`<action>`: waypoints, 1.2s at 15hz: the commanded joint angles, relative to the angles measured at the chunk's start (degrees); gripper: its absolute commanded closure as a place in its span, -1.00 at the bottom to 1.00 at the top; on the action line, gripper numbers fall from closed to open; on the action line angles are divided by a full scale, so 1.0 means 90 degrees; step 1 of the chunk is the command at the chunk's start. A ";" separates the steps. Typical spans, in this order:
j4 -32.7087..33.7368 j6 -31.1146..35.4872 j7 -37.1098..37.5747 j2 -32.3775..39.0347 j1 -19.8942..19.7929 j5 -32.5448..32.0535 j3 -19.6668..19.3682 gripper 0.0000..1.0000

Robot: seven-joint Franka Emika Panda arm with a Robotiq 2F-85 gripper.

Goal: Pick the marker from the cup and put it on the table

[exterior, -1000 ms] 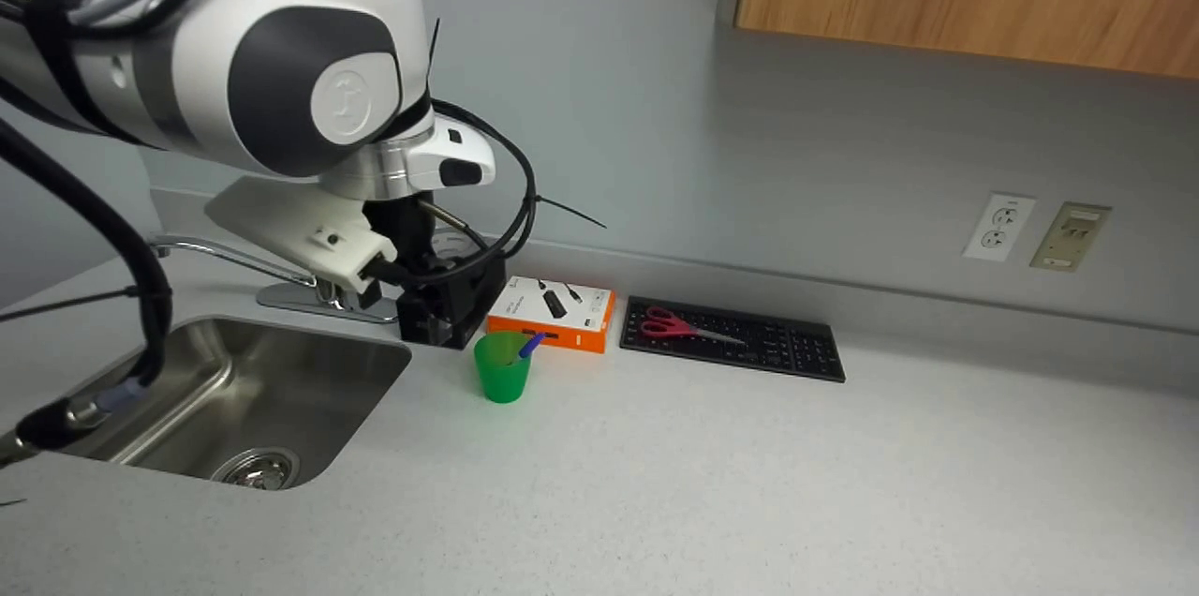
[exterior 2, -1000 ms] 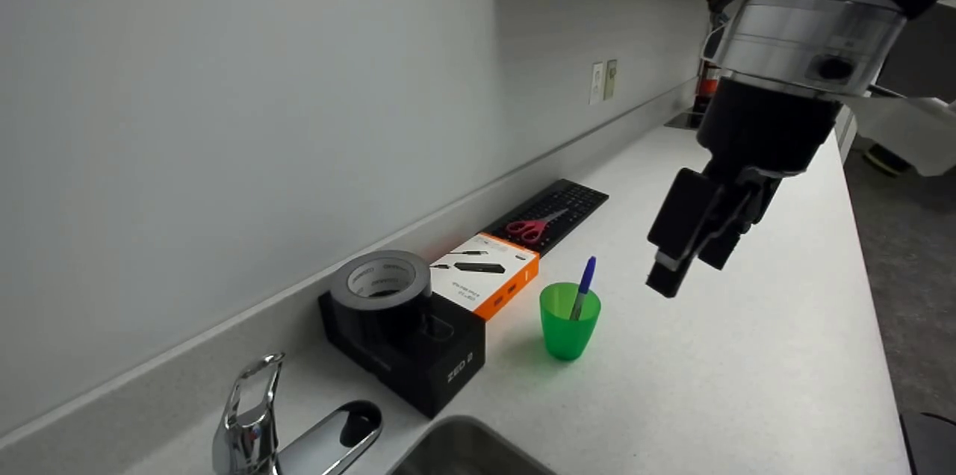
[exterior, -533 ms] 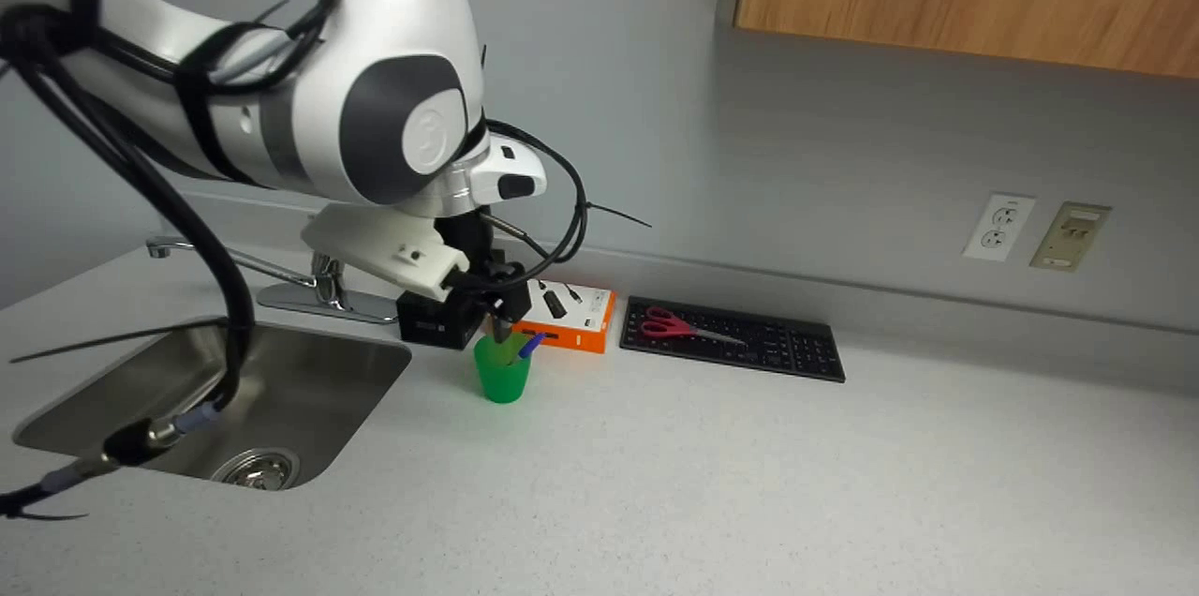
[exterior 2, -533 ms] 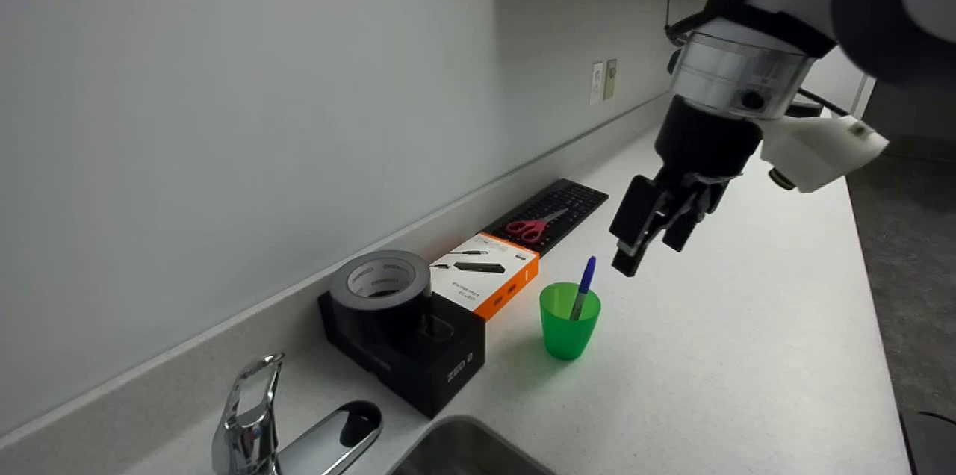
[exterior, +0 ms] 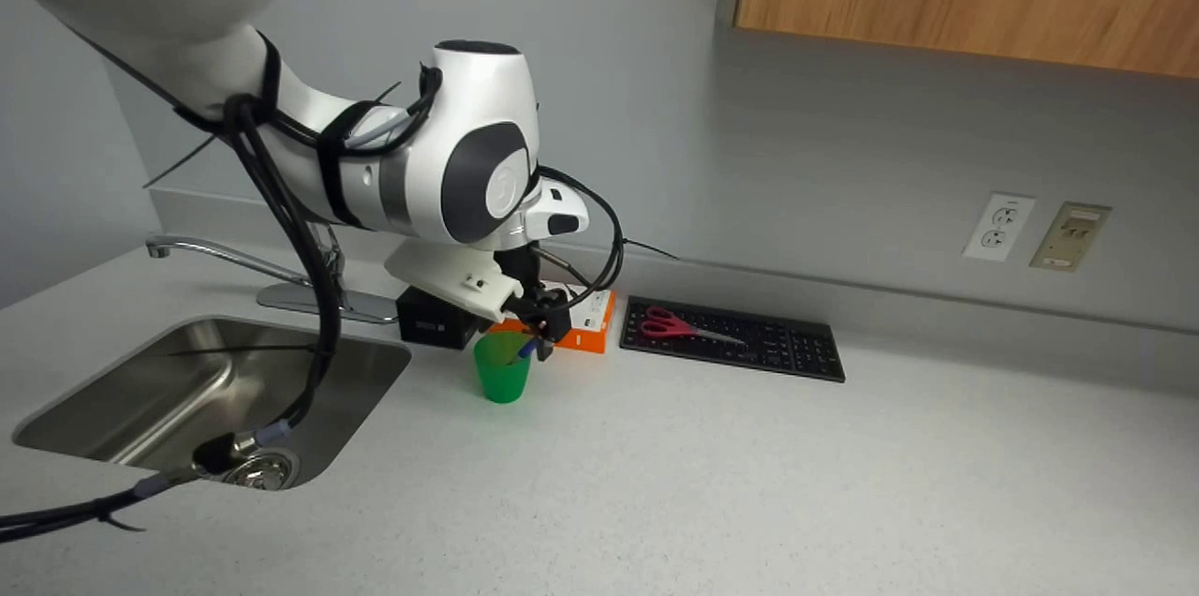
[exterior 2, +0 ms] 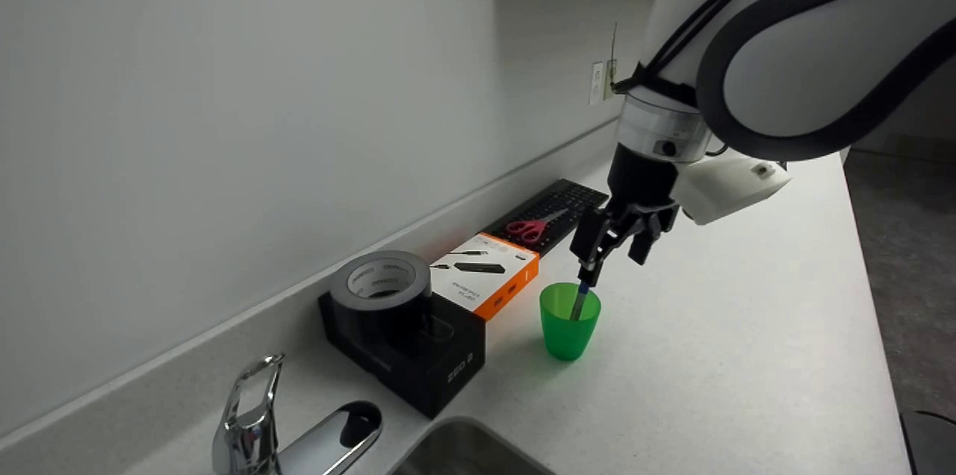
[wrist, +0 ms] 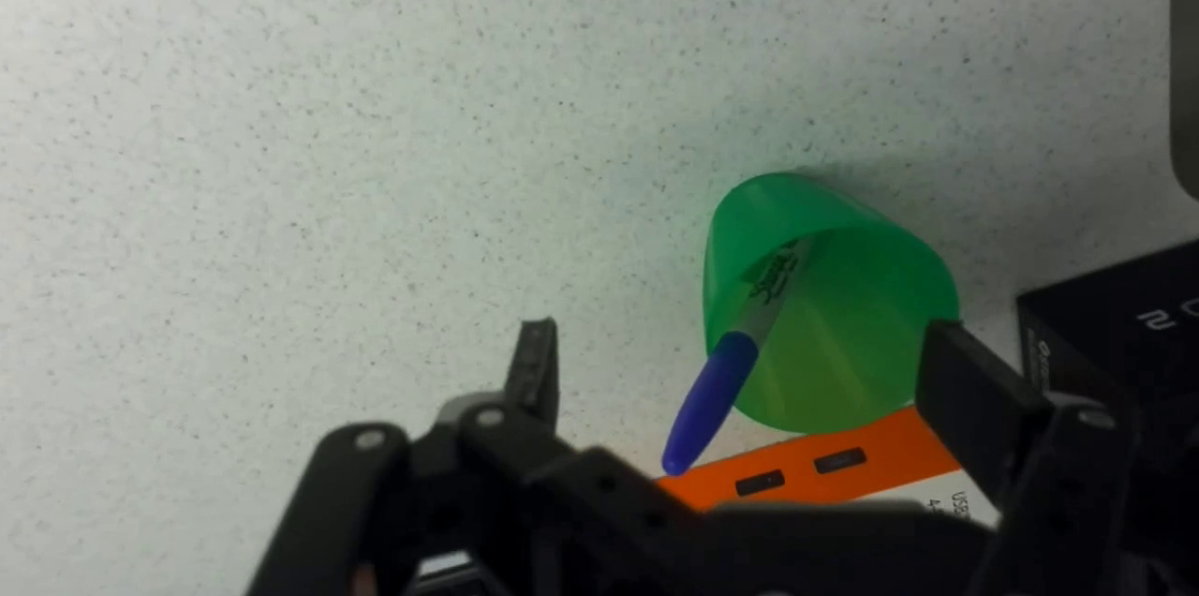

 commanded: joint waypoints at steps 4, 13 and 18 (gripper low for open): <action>0.0087 -0.0013 -0.0041 0.0037 0.0094 0.0046 -0.0099 -1.00; 0.0593 -0.0260 -0.0860 0.0293 -0.0114 0.1301 -0.0262 -1.00; 0.0953 -0.0480 -0.0691 0.0630 -0.0129 0.1315 -0.0384 -1.00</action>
